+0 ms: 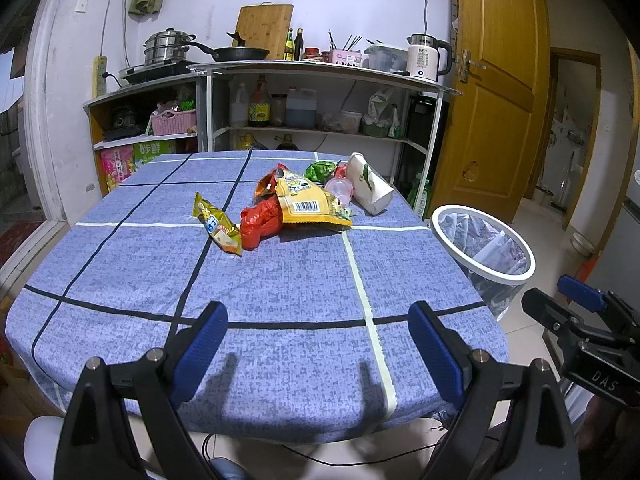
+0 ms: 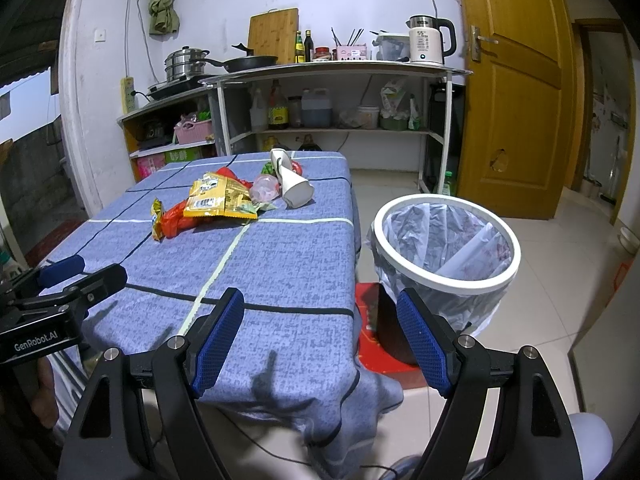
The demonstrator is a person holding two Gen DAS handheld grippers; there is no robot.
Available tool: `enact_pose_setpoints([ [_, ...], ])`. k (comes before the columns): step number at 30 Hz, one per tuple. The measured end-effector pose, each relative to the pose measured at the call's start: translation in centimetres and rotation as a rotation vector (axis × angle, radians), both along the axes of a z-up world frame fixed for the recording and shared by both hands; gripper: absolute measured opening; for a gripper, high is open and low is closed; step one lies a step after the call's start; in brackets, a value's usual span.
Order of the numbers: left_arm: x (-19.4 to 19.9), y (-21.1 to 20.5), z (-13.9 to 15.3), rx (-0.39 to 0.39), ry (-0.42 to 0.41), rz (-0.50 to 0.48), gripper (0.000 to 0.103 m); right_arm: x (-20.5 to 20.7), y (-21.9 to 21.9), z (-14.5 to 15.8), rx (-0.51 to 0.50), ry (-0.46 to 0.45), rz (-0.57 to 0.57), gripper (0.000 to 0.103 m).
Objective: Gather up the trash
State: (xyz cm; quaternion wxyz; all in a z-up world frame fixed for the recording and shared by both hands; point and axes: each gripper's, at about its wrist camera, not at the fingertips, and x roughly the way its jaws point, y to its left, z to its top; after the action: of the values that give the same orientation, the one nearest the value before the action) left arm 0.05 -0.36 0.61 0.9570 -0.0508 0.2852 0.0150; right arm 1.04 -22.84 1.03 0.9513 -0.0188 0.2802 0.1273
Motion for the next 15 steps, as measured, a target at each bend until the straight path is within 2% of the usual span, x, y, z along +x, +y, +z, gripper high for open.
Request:
enact_pose_setpoints([
  [15,-0.12,0.17,-0.22,-0.007,0.004,-0.002,0.093,0.03,-0.05,-0.08,0.0,0.003,0.001,0.079],
])
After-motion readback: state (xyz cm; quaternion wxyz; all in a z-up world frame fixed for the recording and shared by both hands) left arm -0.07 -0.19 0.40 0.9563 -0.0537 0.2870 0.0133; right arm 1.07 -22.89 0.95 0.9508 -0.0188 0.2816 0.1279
